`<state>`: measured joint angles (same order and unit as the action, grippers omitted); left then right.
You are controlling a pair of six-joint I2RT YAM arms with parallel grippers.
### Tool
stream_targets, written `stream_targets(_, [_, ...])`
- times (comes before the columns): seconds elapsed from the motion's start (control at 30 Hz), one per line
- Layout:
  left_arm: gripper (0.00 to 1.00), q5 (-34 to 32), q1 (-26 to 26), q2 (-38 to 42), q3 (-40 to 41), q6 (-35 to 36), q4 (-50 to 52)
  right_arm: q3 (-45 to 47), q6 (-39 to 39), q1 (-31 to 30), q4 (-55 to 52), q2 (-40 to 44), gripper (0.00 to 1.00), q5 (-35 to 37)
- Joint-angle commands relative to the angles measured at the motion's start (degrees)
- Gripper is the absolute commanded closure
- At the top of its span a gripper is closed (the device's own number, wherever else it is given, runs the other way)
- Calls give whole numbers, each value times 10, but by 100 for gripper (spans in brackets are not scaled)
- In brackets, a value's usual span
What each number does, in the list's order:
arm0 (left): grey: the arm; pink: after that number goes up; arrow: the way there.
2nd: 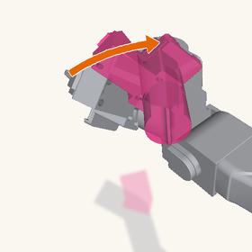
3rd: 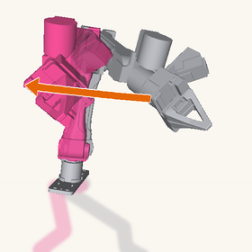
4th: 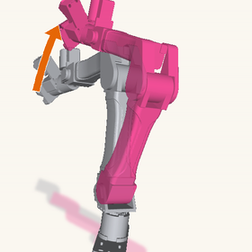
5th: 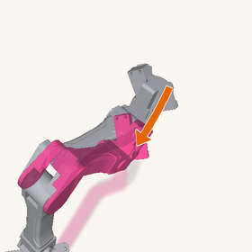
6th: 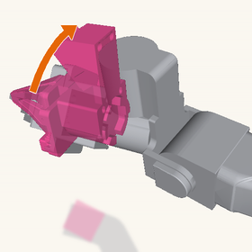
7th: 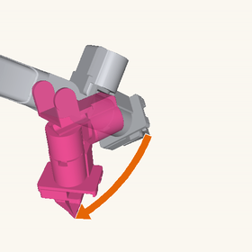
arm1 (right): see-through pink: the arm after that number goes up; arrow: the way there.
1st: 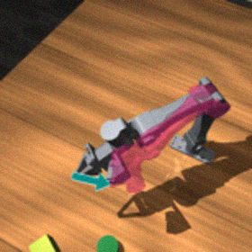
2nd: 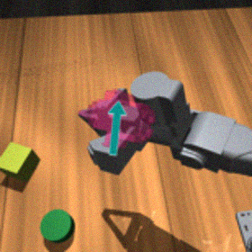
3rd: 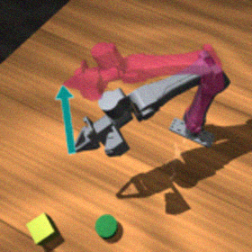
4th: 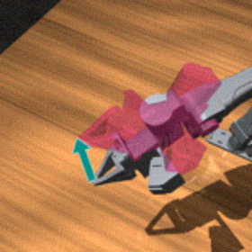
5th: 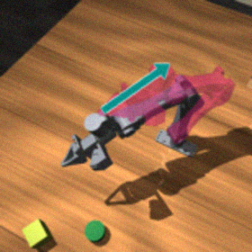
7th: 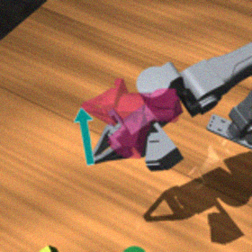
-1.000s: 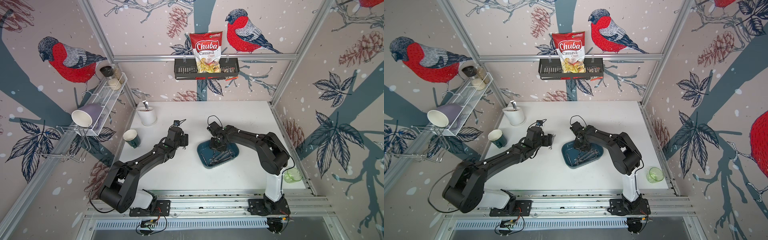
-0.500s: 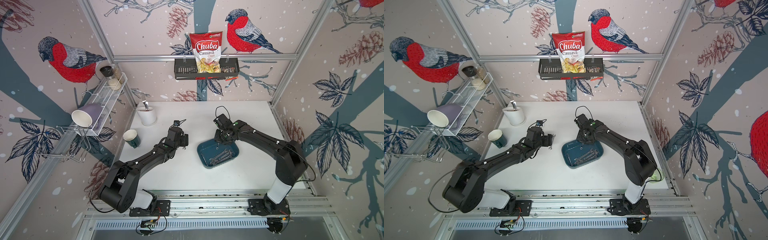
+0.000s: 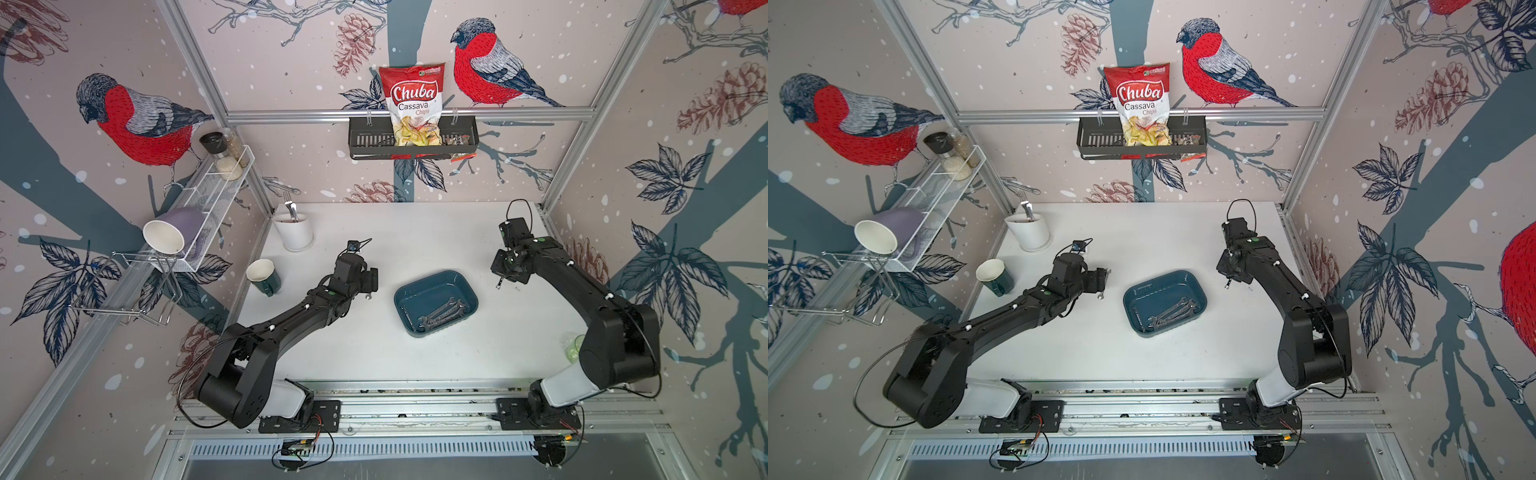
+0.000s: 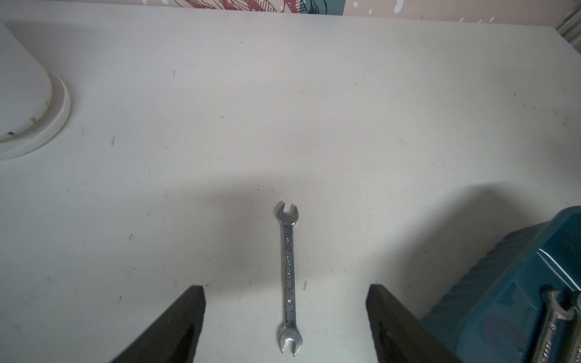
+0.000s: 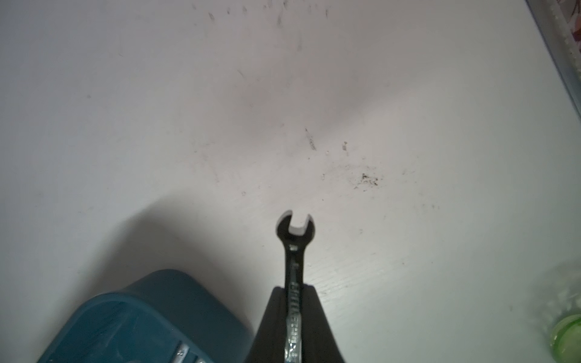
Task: Take out the wrench from the storage box
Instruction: Place the wrench at the center of the board, then pick up the wrench from the storage box.
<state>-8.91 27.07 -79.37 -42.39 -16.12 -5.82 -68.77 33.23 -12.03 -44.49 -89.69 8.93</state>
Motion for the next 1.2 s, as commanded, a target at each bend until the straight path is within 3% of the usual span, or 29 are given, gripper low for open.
stream_targets(0.0, [15, 22, 19, 14, -23, 13, -9, 21, -67, 21, 30, -20, 94, -14])
stream_targets(0.27, [14, 55, 122, -4, -101, 60, 19, 46, -122, 47, 73, -97, 93, -43])
stream_targets(0.4, [17, 116, 180, -72, -176, 98, 78, 49, -136, 45, 83, -127, 93, -51])
stream_targets(0.5, [20, 114, 223, -122, -215, 123, 117, 51, -144, 38, 88, -139, 93, -52])
stream_targets(0.73, [30, 113, 241, -217, -281, 163, 199, 51, -149, 19, 89, -143, 87, -50])
stream_targets(1.0, [36, 122, 241, -300, -322, 213, 243, 46, -150, 5, 74, -122, 44, -51])
stream_targets(1.17, [40, 144, 241, -333, -343, 233, 251, 26, -136, -1, 48, -80, 38, -48])
